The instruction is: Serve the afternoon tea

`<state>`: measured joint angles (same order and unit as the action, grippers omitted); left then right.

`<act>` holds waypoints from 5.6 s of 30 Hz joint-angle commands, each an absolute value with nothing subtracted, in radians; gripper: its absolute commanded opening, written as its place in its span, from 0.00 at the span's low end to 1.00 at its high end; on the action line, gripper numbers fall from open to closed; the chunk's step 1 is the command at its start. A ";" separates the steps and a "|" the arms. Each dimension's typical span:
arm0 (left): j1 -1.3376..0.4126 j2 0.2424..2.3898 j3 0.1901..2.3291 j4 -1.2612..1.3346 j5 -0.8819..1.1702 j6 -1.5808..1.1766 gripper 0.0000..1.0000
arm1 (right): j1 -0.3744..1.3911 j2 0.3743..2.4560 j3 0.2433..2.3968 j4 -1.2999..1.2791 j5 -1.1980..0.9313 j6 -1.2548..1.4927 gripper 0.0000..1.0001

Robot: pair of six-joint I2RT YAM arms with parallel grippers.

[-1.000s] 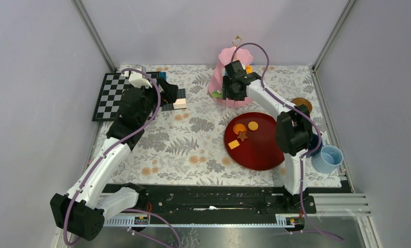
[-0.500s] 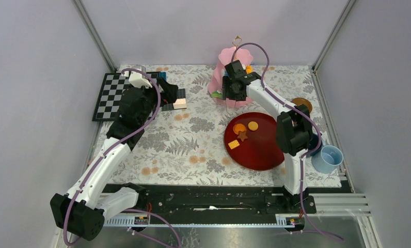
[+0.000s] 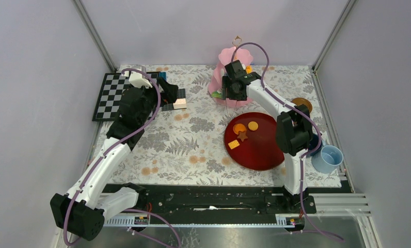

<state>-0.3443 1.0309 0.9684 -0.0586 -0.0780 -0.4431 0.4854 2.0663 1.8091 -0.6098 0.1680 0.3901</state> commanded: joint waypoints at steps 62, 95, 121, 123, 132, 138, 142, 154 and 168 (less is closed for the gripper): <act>-0.341 1.076 1.016 -0.021 -0.014 -0.468 0.99 | 0.518 1.539 1.087 -0.867 -0.046 0.310 0.68; -0.340 1.070 1.020 -0.026 -0.006 -0.471 0.99 | 0.518 1.805 1.301 -0.956 0.038 0.219 0.57; -0.340 1.071 1.020 -0.022 0.010 -0.480 0.99 | 0.341 1.731 1.588 -0.966 0.025 0.203 0.48; -0.340 1.070 1.018 -0.023 0.006 -0.479 0.99 | 0.328 1.788 1.677 -0.990 0.021 0.193 0.48; -0.341 1.063 1.020 -0.023 0.009 -0.479 0.99 | 0.301 1.996 1.938 -1.037 -0.027 0.163 0.49; -0.341 1.068 1.019 -0.022 0.010 -0.480 0.99 | 0.299 2.081 2.039 -1.038 -0.034 0.171 0.52; -0.341 1.070 1.020 -0.023 0.011 -0.479 0.99 | 0.299 2.122 2.099 -1.048 -0.044 0.171 0.57; -0.341 1.077 1.020 -0.023 0.012 -0.480 0.99 | 0.299 2.151 2.125 -1.054 -0.009 0.168 0.66; -0.341 1.083 1.020 -0.021 0.021 -0.485 0.99 | 0.299 1.925 1.927 -1.004 -0.020 0.185 0.64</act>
<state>-0.3431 1.0828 0.9756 -0.0586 0.0090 -0.4797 0.3046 2.0777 1.9839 -1.0176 -0.0181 0.1814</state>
